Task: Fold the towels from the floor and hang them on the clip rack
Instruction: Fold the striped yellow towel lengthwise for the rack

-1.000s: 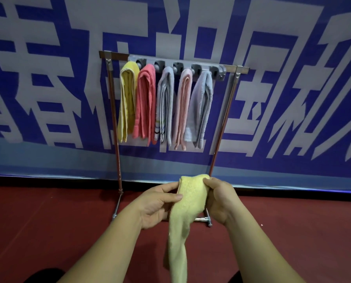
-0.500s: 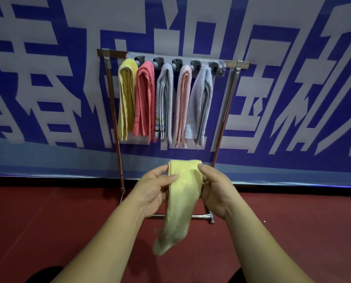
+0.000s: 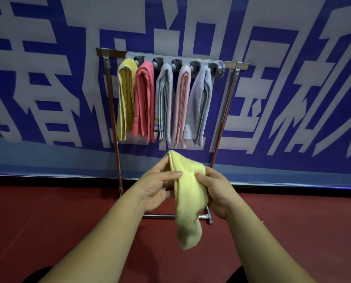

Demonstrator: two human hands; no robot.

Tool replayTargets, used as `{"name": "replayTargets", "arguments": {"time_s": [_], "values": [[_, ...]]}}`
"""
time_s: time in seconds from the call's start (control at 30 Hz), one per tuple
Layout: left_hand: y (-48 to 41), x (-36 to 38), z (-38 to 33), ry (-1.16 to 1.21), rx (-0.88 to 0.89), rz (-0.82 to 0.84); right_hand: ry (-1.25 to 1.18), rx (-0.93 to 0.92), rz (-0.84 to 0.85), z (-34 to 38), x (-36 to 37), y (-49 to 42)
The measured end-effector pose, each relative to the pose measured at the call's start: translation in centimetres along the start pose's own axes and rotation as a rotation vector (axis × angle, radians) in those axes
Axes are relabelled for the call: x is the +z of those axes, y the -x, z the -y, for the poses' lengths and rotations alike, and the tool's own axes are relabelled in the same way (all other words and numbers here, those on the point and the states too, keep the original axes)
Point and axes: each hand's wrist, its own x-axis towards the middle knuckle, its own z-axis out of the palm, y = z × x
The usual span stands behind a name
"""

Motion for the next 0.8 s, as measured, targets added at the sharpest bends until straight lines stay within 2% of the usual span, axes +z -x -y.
{"name": "replayTargets", "arguments": {"time_s": [0.17,0.27,0.43,0.63,0.8], "values": [[-0.2,0.8,-0.6,-0.05,0.041,-0.03,0.015,-0.019,-0.005,0.6,-0.1,-0.5],[-0.7,0.8,-0.7,-0.05,0.02,-0.172,0.135,0.002,-0.057,0.4,-0.1,-0.8],[-1.4,1.0,-0.9,0.018,0.017,-0.308,0.089,0.039,-0.026,0.9,0.5,-0.9],[-1.1,1.3,-2.3,0.017,0.063,-0.28,0.047,-0.015,0.072,3.0,1.3,-0.8],[-0.1,1.3,-3.7,-0.178,0.028,-0.236,0.223,0.012,-0.011,5.3,2.3,-1.0]]}}
